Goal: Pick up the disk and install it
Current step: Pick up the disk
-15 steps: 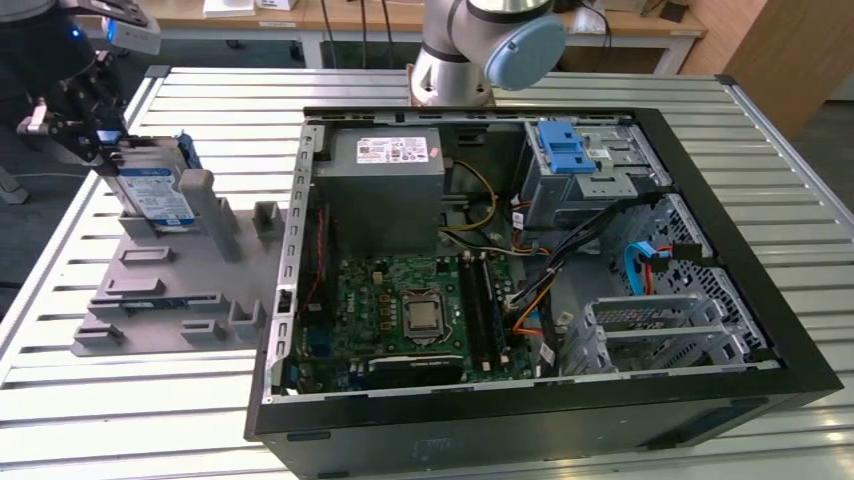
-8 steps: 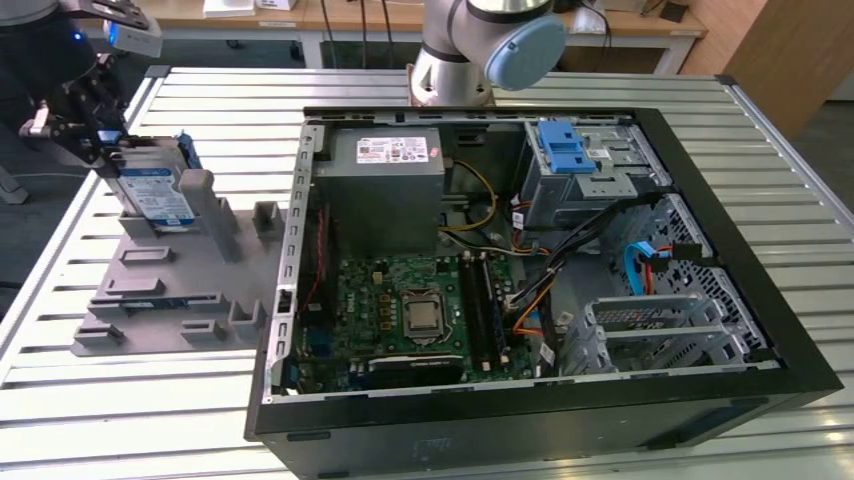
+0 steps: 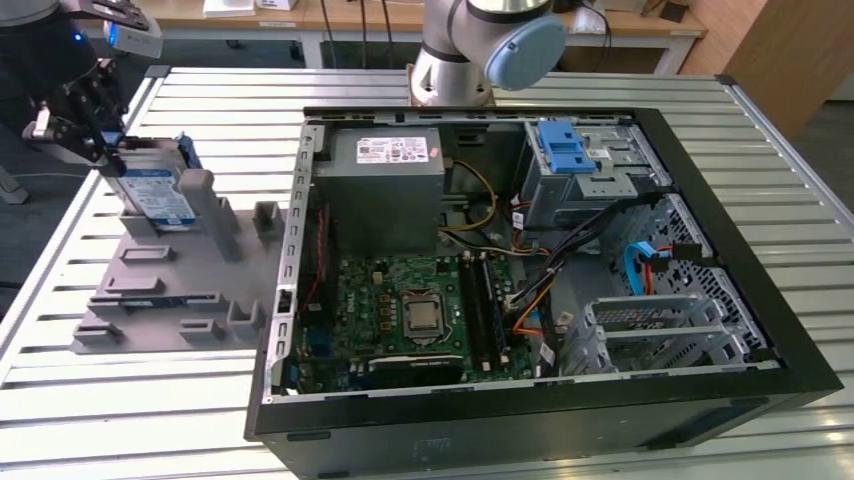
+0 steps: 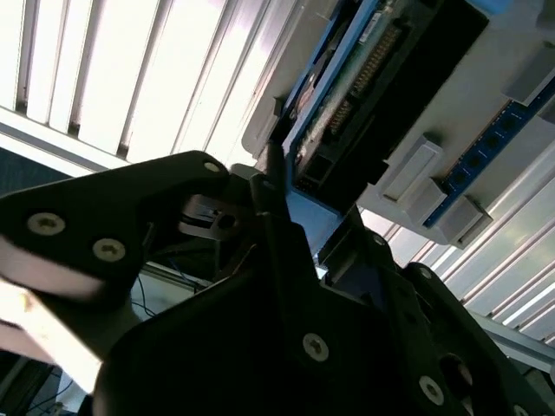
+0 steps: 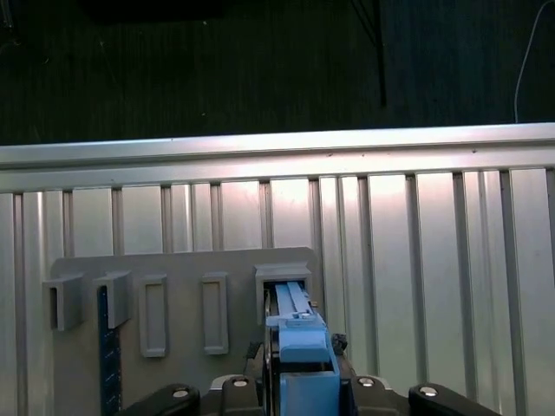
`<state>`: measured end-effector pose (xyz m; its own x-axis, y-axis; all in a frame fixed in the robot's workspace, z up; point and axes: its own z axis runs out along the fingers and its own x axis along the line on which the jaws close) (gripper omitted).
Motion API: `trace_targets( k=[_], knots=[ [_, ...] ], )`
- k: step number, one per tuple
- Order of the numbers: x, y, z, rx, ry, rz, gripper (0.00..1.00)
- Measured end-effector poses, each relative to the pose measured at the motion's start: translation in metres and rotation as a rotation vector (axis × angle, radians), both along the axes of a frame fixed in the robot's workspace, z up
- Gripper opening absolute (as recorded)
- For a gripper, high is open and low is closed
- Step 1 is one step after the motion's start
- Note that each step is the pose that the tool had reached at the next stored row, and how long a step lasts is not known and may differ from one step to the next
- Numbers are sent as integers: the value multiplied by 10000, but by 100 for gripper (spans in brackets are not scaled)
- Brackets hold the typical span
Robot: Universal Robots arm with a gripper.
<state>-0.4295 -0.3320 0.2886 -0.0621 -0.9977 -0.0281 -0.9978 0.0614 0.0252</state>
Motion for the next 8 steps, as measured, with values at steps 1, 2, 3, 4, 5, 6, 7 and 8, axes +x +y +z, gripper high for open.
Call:
trace_targets(
  k=[1,2,3,4,5,6,7,8],
  knots=[
    [0,0,0,0,1,0,37],
    [0,0,0,1,1,0,37],
    [0,0,0,0,0,0,37],
    [0,0,0,1,0,0,37],
    [0,0,0,1,0,0,37],
    [0,0,-1,1,0,0,37],
    [-1,-3,-2,2,-1,7,37],
    [-1,-9,-2,2,-2,35,37]
  ],
)
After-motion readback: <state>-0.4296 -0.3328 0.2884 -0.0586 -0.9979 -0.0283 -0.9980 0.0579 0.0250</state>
